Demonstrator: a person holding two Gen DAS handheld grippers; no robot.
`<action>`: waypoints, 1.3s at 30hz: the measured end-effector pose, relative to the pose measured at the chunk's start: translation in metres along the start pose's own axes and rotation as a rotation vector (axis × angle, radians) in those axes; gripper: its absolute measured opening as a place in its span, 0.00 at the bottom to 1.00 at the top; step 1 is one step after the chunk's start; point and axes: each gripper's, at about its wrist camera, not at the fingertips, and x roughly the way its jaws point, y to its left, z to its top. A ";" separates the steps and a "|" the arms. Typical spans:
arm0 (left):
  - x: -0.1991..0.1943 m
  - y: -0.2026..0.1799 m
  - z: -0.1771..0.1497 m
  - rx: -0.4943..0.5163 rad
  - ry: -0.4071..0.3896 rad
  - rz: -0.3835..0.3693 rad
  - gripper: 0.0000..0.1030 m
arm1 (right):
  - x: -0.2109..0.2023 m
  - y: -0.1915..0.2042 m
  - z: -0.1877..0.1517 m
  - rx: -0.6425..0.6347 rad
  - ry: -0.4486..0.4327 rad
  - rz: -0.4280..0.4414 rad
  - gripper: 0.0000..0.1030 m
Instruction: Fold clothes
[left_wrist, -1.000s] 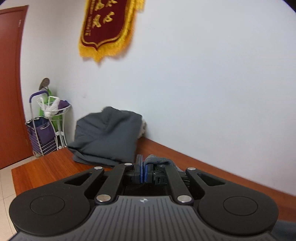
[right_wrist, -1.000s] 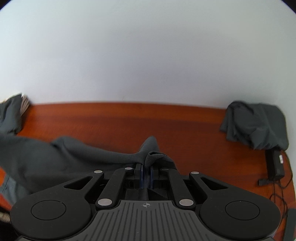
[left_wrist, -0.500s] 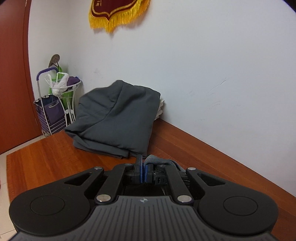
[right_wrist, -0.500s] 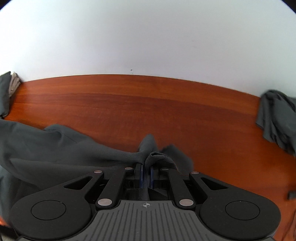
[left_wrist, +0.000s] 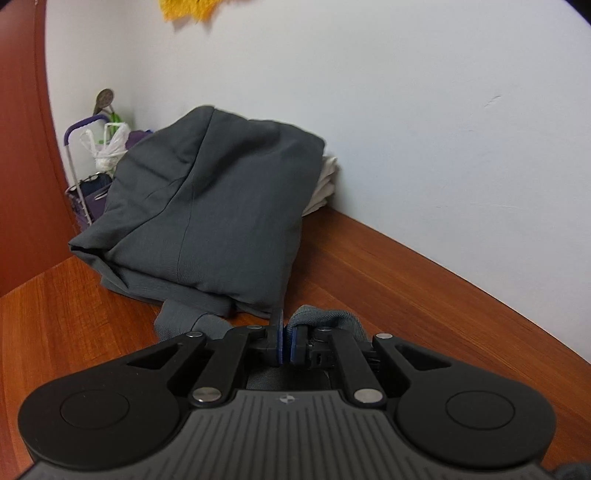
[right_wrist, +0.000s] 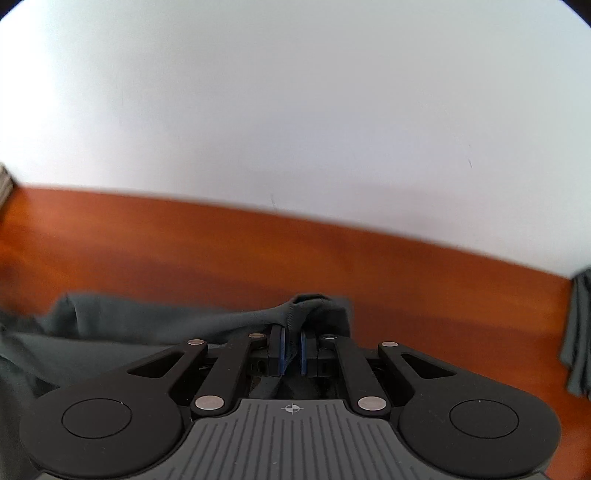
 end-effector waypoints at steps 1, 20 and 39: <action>0.007 0.001 0.001 -0.011 0.004 0.012 0.07 | 0.001 0.002 0.009 0.011 -0.020 0.000 0.10; 0.040 0.043 0.016 -0.081 0.078 0.007 0.58 | 0.016 0.070 0.062 -0.107 -0.078 -0.056 0.67; -0.073 0.061 -0.016 -0.002 0.127 -0.195 0.91 | -0.044 0.015 -0.033 -0.082 0.026 -0.043 0.81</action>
